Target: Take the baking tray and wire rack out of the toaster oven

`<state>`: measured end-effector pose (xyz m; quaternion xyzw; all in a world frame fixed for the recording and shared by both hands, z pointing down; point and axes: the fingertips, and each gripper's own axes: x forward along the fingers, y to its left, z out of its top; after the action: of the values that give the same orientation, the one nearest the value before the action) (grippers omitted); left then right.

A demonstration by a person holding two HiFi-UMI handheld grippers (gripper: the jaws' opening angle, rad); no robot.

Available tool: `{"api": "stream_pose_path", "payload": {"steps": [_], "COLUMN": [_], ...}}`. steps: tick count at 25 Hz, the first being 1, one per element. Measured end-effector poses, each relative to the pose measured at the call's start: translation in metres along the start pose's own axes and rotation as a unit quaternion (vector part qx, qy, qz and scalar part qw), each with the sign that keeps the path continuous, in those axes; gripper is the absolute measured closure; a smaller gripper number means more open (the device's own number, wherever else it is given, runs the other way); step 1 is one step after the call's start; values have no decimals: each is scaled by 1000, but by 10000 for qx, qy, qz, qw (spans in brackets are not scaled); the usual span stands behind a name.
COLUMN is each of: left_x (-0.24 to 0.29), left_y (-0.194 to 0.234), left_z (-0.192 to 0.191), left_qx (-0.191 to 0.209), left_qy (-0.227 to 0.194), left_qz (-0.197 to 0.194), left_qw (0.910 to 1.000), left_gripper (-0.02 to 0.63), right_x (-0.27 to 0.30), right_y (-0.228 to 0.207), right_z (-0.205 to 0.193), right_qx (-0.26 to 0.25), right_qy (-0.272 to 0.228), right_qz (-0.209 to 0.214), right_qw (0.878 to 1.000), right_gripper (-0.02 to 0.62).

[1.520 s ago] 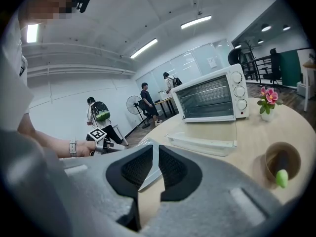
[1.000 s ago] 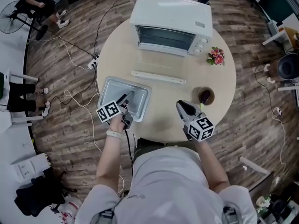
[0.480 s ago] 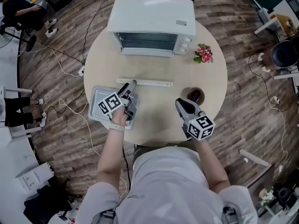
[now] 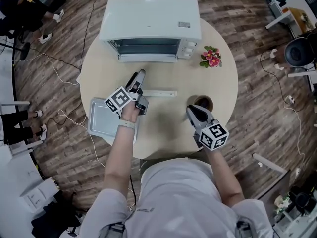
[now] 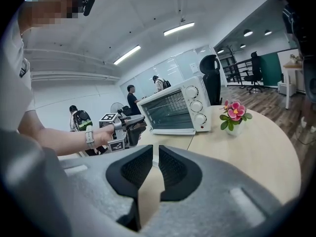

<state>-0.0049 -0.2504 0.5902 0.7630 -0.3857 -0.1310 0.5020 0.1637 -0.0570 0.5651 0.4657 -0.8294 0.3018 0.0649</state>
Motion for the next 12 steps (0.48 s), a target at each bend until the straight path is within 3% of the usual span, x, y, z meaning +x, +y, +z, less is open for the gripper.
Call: {"api": "stream_pose_path", "payload": {"steps": [12], "left_x": [81], "left_y": [-7], "left_z": [48], "left_qx": [139], "left_qy": [-673], "left_qz": [-356], "left_qw": [9970], "left_gripper": [359], "right_x": [-1], "right_y": [-42], "right_z": [0], "right_qx": [140], "right_qy": [168], "right_qz": [-343], "right_qw": [9992], "right_gripper": [560]}}
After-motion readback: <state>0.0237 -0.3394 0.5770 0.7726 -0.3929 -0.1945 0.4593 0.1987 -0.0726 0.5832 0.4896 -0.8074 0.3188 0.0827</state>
